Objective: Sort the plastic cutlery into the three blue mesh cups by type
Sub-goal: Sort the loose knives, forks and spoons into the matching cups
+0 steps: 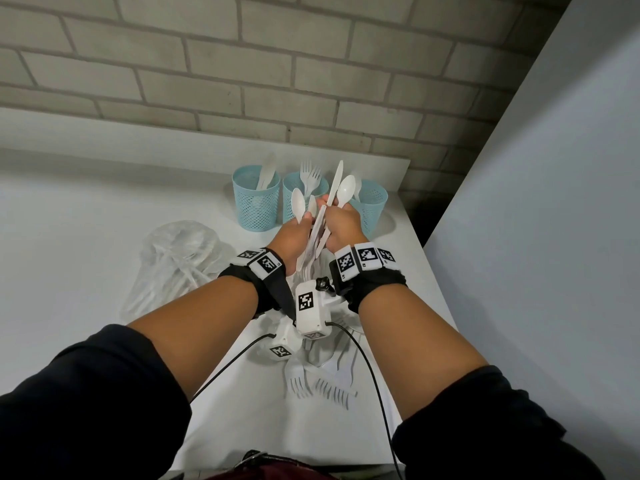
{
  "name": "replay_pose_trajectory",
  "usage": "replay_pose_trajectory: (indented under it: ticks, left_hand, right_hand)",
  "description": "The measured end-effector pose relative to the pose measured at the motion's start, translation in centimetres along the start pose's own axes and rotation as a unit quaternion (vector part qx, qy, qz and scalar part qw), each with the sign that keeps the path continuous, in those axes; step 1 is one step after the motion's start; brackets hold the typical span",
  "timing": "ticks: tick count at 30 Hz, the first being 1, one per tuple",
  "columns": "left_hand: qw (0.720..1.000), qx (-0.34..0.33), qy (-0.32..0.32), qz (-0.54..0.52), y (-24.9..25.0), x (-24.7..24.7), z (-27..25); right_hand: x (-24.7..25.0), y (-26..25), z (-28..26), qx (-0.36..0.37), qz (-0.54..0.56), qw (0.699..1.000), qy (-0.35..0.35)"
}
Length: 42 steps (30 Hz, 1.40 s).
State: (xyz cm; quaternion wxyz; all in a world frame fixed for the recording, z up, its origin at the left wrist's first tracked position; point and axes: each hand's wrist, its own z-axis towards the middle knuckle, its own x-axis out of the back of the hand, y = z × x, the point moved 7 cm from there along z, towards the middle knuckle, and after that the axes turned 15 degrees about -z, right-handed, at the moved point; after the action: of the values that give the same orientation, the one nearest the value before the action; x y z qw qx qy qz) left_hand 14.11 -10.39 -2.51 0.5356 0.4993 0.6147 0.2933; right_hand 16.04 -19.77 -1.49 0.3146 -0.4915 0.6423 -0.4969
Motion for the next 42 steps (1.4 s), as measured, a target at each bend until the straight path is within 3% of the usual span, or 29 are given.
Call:
replay_pose_trajectory:
  ticks: [6,14,24,29,37,42]
  left_hand:
    - [0.999,0.014,-0.029,-0.008,-0.2,0.0,0.0]
    - [0.999,-0.024,-0.017,0.026,-0.1,1.2,0.8]
    - [0.998,-0.007,-0.031,-0.054,0.5,1.3,0.6]
    - [0.998,-0.028,-0.024,-0.046,1.0,2.2,0.7]
    - [0.996,-0.057,0.037,-0.060,2.8,5.3,1.0]
    - [0.991,-0.075,0.080,-0.082,3.7,7.4,1.1]
  right_hand:
    - [-0.2,0.1,0.4,-0.004,-0.019,1.000,-0.020]
    - [-1.1,-0.6,0.3,-0.030,-0.078,0.993,-0.089]
    - [-1.9,-2.1,1.0,0.041,-0.020,0.991,-0.126]
    - [-2.3,-2.9,1.8,0.064,-0.009,0.994,-0.094]
    - [-2.7,-7.5,4.0,0.144,-0.131,0.980,-0.037]
    - [-2.9,-11.4,5.2,0.196,-0.085,0.977,0.026]
